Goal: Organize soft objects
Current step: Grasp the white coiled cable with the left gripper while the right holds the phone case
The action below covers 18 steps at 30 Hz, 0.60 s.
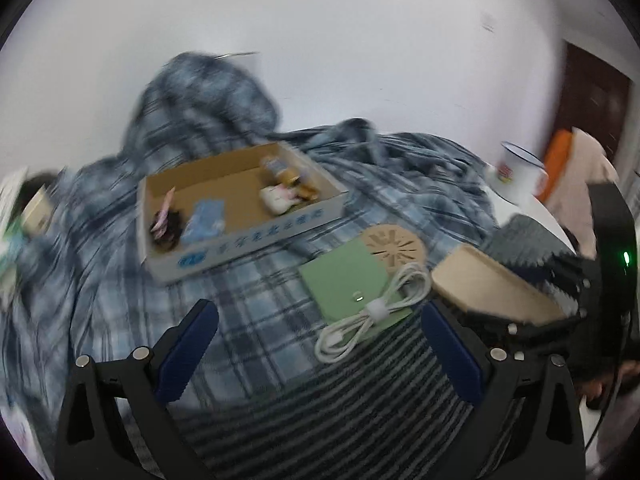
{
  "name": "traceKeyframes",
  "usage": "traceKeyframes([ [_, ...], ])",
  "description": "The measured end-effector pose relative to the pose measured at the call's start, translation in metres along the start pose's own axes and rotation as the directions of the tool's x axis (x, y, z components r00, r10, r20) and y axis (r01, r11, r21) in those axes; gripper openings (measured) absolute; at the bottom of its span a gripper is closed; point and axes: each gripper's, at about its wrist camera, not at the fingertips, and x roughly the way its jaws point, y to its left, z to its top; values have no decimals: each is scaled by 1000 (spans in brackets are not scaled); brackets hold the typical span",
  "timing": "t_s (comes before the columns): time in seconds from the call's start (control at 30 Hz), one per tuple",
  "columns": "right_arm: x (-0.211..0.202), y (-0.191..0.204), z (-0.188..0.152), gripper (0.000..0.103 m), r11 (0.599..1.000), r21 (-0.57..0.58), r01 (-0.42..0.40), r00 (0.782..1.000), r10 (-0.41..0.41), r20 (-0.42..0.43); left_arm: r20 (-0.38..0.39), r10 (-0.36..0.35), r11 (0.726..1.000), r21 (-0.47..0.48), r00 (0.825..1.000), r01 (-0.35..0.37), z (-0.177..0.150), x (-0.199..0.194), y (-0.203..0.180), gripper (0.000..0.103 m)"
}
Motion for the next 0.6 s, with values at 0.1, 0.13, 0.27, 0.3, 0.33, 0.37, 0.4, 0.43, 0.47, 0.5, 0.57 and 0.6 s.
traceKeyframes([
  [0.1, -8, -11, 8, 72, 998, 55, 3, 999, -5, 34, -50, -100, 993, 50, 994, 102, 12, 9, -3, 91],
  [0.13, -12, -14, 11, 72, 997, 71, 5, 999, -9, 51, -71, -110, 990, 85, 991, 116, 16, 15, -5, 90],
  [0.27, -23, -21, 22, 72, 996, 89, 10, 995, -19, 102, -136, -122, 969, 197, 983, 148, 19, 38, -20, 75],
  [0.3, -25, -21, 23, 72, 996, 90, 11, 994, -21, 110, -163, -139, 965, 200, 977, 171, 19, 45, -21, 72],
  [0.33, -27, -21, 24, 72, 996, 90, 11, 993, -21, 118, -180, -147, 963, 200, 973, 182, 18, 49, -21, 68],
  [0.37, -27, -22, 25, 72, 996, 89, 8, 993, -19, 120, -200, -145, 962, 202, 969, 185, 18, 57, -22, 65],
  [0.4, -27, -22, 25, 72, 996, 88, 7, 993, -17, 120, -209, -143, 961, 205, 967, 187, 17, 61, -23, 60],
  [0.43, -27, -22, 25, 72, 996, 86, 7, 993, -17, 121, -227, -151, 958, 207, 962, 200, 16, 67, -24, 57],
  [0.47, -27, -23, 25, 72, 996, 85, 7, 993, -18, 121, -240, -159, 956, 205, 958, 210, 15, 71, -25, 56],
  [0.5, -26, -24, 25, 72, 996, 84, 8, 993, -18, 119, -255, -169, 954, 202, 952, 223, 14, 74, -26, 54],
  [0.57, -23, -26, 24, 72, 996, 87, 8, 993, -17, 113, -281, -174, 949, 209, 944, 237, 13, 81, -30, 54],
  [0.6, -22, -26, 23, 72, 996, 89, 9, 994, -19, 109, -291, -174, 946, 215, 941, 241, 12, 84, -32, 54],
])
